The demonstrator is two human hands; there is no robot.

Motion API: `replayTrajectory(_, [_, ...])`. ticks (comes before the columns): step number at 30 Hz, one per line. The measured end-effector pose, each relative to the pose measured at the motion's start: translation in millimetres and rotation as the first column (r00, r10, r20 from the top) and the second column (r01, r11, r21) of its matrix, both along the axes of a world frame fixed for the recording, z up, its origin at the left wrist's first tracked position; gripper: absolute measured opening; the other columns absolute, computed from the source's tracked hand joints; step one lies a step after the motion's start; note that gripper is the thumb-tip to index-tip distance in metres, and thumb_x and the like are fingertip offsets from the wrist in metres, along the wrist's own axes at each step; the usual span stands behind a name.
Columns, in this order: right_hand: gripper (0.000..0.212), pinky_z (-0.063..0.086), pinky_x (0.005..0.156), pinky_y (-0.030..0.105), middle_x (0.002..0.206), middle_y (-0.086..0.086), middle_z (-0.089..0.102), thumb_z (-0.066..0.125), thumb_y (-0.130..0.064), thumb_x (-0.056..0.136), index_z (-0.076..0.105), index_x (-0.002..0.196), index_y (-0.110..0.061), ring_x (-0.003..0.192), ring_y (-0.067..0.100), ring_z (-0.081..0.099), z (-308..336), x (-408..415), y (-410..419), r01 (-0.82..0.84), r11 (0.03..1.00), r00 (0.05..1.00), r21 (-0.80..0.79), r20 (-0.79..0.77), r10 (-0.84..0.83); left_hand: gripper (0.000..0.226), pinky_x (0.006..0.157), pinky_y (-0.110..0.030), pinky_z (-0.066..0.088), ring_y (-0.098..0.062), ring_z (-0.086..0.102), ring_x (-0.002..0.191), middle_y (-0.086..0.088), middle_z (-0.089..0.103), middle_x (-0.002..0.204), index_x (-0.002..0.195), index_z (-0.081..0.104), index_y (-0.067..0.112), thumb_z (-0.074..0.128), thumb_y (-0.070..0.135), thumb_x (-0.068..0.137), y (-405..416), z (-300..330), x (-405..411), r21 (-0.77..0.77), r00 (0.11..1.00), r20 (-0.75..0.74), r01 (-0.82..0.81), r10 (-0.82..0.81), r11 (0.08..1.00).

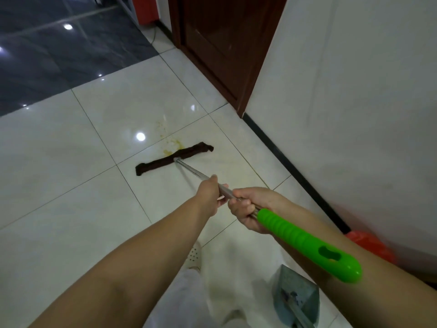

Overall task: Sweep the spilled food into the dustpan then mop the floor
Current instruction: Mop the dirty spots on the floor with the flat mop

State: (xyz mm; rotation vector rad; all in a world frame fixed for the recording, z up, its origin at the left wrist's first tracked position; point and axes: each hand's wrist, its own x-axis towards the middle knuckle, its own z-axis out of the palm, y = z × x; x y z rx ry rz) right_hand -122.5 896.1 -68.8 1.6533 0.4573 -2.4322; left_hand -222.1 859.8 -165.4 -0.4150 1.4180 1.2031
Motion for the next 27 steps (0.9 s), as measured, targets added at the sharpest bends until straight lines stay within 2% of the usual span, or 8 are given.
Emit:
replayTrajectory(3, [0.013, 0.026, 0.023, 0.01, 0.062, 0.003, 0.041, 0.052, -0.013, 0.095, 0.049, 0.083, -0.011, 0.023, 0.004, 0.033, -20.1, -30.4, 7.8, 0.031, 1.0, 1.0, -0.002, 0.003, -0.031, 0.033, 0.053, -0.025, 0.044, -0.018, 0.061, 0.076, -0.003, 0.061, 0.085, 0.116, 0.05, 0.008, 0.034, 0.033, 0.102, 6.4, -3.3, -22.5, -0.031, 0.999, -0.02, 0.032, -0.033, 0.999])
replayTrajectory(5, [0.012, 0.027, 0.024, 0.01, 0.063, 0.005, 0.042, 0.053, -0.011, 0.095, 0.049, 0.083, -0.01, 0.023, 0.005, 0.034, -29.4, -44.0, 9.0, 0.049, 0.999, 0.999, 0.004, -0.005, -0.049, 0.035, 0.053, -0.024, 0.044, -0.018, 0.06, 0.073, -0.004, 0.061, 0.084, 0.103, 0.056, 0.005, 0.033, 0.032, 0.102, 7.7, -5.4, -33.8, -0.063, 0.995, -0.059, 0.081, -0.084, 0.995])
replayTrajectory(7, [0.013, 0.028, 0.025, 0.01, 0.062, 0.005, 0.042, 0.053, -0.009, 0.095, 0.049, 0.083, -0.009, 0.023, 0.004, 0.034, -33.9, -51.3, 8.9, 0.06, 0.998, 0.998, 0.007, -0.022, -0.06, 0.036, 0.051, -0.024, 0.044, -0.016, 0.055, 0.063, -0.006, 0.058, 0.077, 0.083, 0.052, 0.007, 0.032, 0.03, 0.102, 8.3, -4.8, -41.2, -0.091, 0.984, -0.12, 0.119, -0.129, 0.989])
replayTrajectory(11, [0.016, 0.029, 0.025, 0.011, 0.059, 0.004, 0.041, 0.052, -0.011, 0.096, 0.05, 0.081, -0.003, 0.023, 0.004, 0.033, -28.4, -41.7, 6.9, 0.084, 0.996, 0.996, -0.01, -0.019, -0.084, 0.042, 0.051, -0.026, 0.042, -0.015, 0.049, 0.059, -0.008, 0.051, 0.066, 0.07, 0.047, 0.007, 0.027, 0.025, 0.103, 5.3, 1.8, -36.4, -0.124, 0.938, -0.209, 0.256, -0.277, 0.959])
replayTrajectory(14, [0.019, 0.029, 0.025, 0.01, 0.055, 0.005, 0.042, 0.049, -0.012, 0.097, 0.054, 0.084, 0.002, 0.024, 0.004, 0.033, -19.5, -14.0, 3.8, 0.097, 0.995, 0.995, -0.025, -0.006, -0.098, 0.042, 0.055, -0.029, 0.046, -0.015, 0.054, 0.065, -0.008, 0.056, 0.07, 0.073, 0.047, 0.007, 0.024, 0.025, 0.103, -0.5, 6.0, -15.1, -0.106, 0.901, -0.191, 0.376, -0.39, 0.921])
replayTrajectory(19, [0.019, 0.027, 0.023, 0.011, 0.052, 0.005, 0.042, 0.045, -0.011, 0.098, 0.052, 0.084, 0.0, 0.024, 0.005, 0.032, -8.0, 54.3, -15.2, 0.12, 0.992, 0.991, -0.029, 0.056, -0.118, 0.047, 0.08, -0.04, 0.052, -0.019, 0.057, 0.073, -0.009, 0.06, 0.074, 0.07, 0.052, 0.007, 0.023, 0.027, 0.102, -18.0, 10.4, 42.4, -0.066, 0.835, -0.124, 0.533, -0.536, 0.844])
replayTrajectory(23, [0.027, 0.026, 0.022, 0.012, 0.039, 0.003, 0.038, 0.044, -0.014, 0.098, 0.047, 0.073, -0.003, 0.022, 0.006, 0.031, 9.2, 118.7, -33.1, 0.099, 0.994, 0.991, -0.048, 0.095, -0.094, 0.043, 0.074, -0.04, 0.055, -0.02, 0.059, 0.076, -0.01, 0.062, 0.078, 0.078, 0.052, 0.007, 0.023, 0.029, 0.102, -31.8, 14.8, 101.7, -0.05, 0.799, -0.095, 0.592, -0.593, 0.805])
replayTrajectory(27, [0.034, 0.026, 0.021, 0.012, 0.036, 0.001, 0.033, 0.041, -0.016, 0.099, 0.044, 0.068, -0.005, 0.02, 0.006, 0.03, 31.1, 174.5, -46.6, 0.093, 0.993, 0.99, -0.068, 0.112, -0.085, 0.042, 0.072, -0.039, 0.056, -0.02, 0.06, 0.08, -0.01, 0.063, 0.083, 0.084, 0.053, 0.008, 0.023, 0.032, 0.102, -42.4, 18.3, 160.4, 0.013, 0.788, -0.029, 0.616, -0.615, 0.788])
